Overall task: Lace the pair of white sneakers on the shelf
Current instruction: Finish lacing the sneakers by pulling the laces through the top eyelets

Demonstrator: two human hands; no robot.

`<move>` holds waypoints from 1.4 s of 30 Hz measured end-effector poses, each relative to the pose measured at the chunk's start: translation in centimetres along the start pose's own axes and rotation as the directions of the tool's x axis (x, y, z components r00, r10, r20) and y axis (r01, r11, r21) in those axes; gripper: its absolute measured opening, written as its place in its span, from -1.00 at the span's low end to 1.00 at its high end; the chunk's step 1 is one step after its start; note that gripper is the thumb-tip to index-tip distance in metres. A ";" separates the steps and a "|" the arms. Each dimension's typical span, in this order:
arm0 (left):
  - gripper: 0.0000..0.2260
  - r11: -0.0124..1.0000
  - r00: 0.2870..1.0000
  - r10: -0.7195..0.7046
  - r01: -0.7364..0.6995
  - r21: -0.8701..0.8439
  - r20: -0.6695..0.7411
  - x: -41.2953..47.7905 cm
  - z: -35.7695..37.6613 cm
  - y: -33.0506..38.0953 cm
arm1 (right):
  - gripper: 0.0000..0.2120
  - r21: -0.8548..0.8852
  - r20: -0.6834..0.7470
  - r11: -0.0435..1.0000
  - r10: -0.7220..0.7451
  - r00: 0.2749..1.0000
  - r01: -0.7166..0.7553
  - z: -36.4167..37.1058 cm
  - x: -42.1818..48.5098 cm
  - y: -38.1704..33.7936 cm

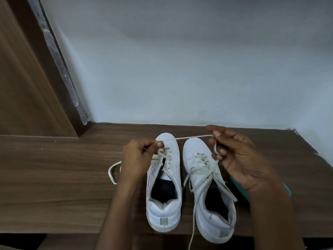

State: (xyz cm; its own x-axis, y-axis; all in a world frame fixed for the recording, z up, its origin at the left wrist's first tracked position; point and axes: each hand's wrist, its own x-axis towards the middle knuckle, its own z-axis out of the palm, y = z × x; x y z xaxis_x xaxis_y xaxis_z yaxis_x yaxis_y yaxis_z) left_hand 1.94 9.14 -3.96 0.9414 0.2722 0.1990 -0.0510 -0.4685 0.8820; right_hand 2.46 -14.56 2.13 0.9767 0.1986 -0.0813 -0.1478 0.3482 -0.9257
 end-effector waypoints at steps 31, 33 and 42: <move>-0.86 0.967 0.949 0.243 -0.221 -0.123 0.201 -0.9 0.1 4.1 | -0.82 -0.031 0.035 0.985 0.169 0.985 -0.168 3.2 -0.3 1.6; -0.86 0.971 0.961 0.234 -0.238 0.009 0.144 -0.4 -0.4 3.0 | -0.78 -0.011 0.014 0.982 0.187 0.982 -0.187 2.8 -0.2 1.4; -0.91 0.986 0.993 0.067 -0.052 0.158 -0.093 0.0 -1.1 0.5 | -0.81 0.370 -0.015 0.922 0.129 0.992 -0.114 0.5 -0.1 0.2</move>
State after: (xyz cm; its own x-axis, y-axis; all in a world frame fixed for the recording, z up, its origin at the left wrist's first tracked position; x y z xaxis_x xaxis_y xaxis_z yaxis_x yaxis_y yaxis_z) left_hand 1.54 9.84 -3.07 0.9008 0.3169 0.2968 -0.0468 -0.6088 0.7920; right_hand 2.26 -14.03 2.14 0.9517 0.2280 -0.2056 -0.3056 0.6375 -0.7072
